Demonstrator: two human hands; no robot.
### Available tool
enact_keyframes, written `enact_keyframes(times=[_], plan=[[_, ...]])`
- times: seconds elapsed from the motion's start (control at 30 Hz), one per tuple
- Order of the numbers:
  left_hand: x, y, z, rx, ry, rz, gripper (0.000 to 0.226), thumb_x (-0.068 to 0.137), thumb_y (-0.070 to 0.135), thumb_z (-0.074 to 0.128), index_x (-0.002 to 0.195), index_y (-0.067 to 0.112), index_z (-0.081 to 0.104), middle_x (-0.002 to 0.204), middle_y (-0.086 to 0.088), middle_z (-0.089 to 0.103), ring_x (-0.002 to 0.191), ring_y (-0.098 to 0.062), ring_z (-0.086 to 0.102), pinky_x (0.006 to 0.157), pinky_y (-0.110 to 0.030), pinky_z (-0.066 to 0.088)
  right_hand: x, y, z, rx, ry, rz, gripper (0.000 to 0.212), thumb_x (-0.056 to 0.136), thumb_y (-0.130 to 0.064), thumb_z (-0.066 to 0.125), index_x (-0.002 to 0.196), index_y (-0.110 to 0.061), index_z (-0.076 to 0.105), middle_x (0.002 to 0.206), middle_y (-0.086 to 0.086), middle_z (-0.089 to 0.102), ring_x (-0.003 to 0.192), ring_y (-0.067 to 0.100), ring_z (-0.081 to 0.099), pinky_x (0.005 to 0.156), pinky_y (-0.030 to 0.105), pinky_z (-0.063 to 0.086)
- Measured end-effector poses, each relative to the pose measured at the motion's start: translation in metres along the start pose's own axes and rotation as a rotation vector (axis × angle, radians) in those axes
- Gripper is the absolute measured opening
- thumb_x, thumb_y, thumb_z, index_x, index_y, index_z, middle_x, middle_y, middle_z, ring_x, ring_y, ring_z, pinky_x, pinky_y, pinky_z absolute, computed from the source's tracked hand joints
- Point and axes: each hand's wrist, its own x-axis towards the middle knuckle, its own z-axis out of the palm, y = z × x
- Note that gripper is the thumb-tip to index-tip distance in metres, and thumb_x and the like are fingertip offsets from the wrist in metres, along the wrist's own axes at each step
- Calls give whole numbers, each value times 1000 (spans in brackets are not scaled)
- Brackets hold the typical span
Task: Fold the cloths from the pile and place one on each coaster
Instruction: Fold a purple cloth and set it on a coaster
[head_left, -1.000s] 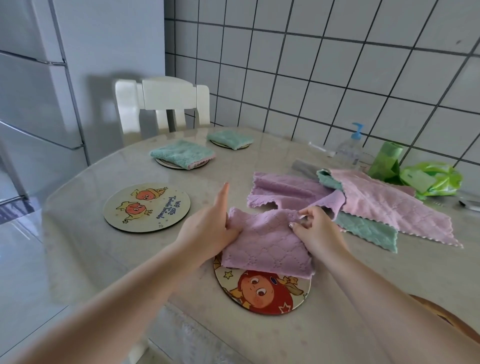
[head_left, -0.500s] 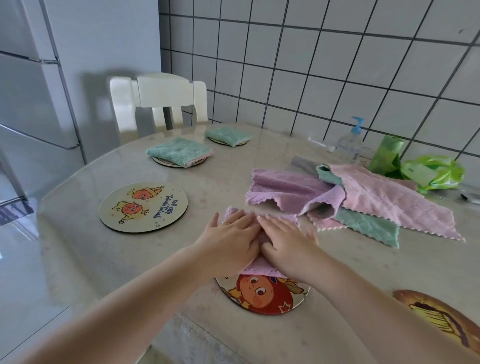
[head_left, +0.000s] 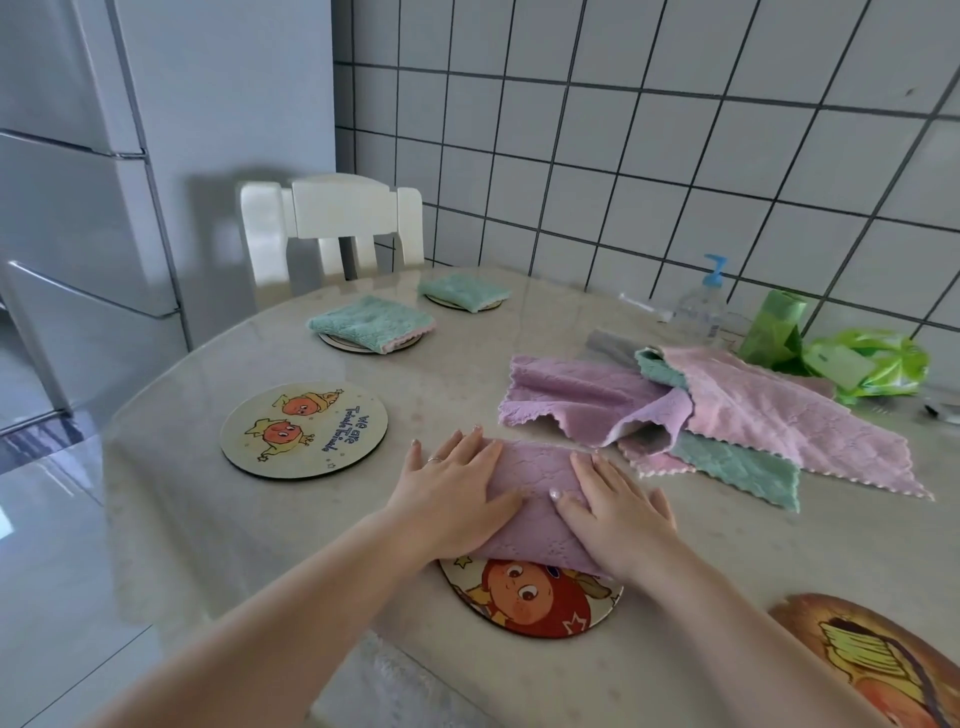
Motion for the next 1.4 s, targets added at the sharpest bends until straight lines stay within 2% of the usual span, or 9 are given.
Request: enact_keyframes(times=[0.17, 0.3, 0.43, 0.6, 0.8, 1.03, 1.1, 1.2, 1.4], plan=[[-7, -1, 2, -132, 155, -38, 64, 89, 60, 32, 144, 30, 23, 156, 0, 17, 144, -19, 10, 117, -42, 6, -9, 2, 10, 144, 267, -14, 59, 92, -54, 32, 144, -28, 27, 152, -4, 29, 140, 15, 22, 115, 37, 18], [-11, -5, -1, -171, 364, -193, 55, 85, 59, 41, 133, 33, 39, 135, 1, 43, 130, -24, 32, 110, -41, 18, -11, 9, 10, 353, 406, 53, 38, 88, -46, 46, 122, -29, 49, 120, -2, 55, 115, 20, 47, 97, 36, 39], [-12, -5, -2, -197, 327, -167, 45, 87, 56, 41, 126, 33, 48, 124, 4, 54, 120, -19, 46, 107, -36, 24, -13, 10, 9, 354, 405, 15, 33, 88, -43, 49, 117, -27, 51, 116, -4, 57, 110, 17, 50, 94, 35, 41], [-17, -11, -5, -543, 332, -29, 32, 88, 37, 56, 119, 31, 57, 115, 11, 55, 97, -5, 58, 90, -28, 47, -16, 16, 9, 448, 390, -105, 35, 86, -36, 59, 119, -29, 51, 110, -10, 53, 108, 12, 53, 82, 26, 40], [-12, -15, -3, -734, 440, 14, 31, 86, 9, 62, 115, 20, 65, 108, 9, 58, 88, 7, 58, 73, 2, 39, -16, 24, 7, 736, 440, -152, 36, 81, -19, 69, 108, -37, 53, 106, -8, 59, 93, -1, 58, 67, 2, 43], [-17, -15, -14, -925, 437, 35, 37, 88, 14, 62, 121, 28, 59, 111, 23, 57, 97, 19, 53, 82, 2, 38, -18, 16, 0, 630, 597, -210, 38, 80, -14, 71, 113, -29, 59, 108, -6, 56, 95, 3, 58, 84, 23, 47], [-20, -18, -19, -1124, 385, 8, 39, 88, 12, 60, 122, 30, 57, 113, 16, 62, 99, 12, 57, 89, -10, 45, -20, 5, -10, 661, 636, -241, 33, 81, -13, 69, 107, -31, 61, 101, -7, 56, 90, -3, 55, 82, 13, 44], [-20, -37, -31, -1377, 336, -36, 39, 90, 1, 54, 119, 27, 60, 111, 1, 69, 103, -9, 64, 92, -29, 50, -24, -25, -29, 772, 585, -260, 29, 82, -17, 68, 95, -42, 61, 89, -13, 61, 79, -6, 59, 73, 9, 45], [-6, -113, -75, -1221, 364, -68, 41, 88, -4, 51, 112, 27, 62, 118, 2, 63, 112, -10, 56, 99, -24, 40, -1, -97, -29, 1183, 172, -190, 23, 86, -7, 62, 100, -25, 66, 92, -1, 68, 79, 10, 66, 76, 29, 57]])
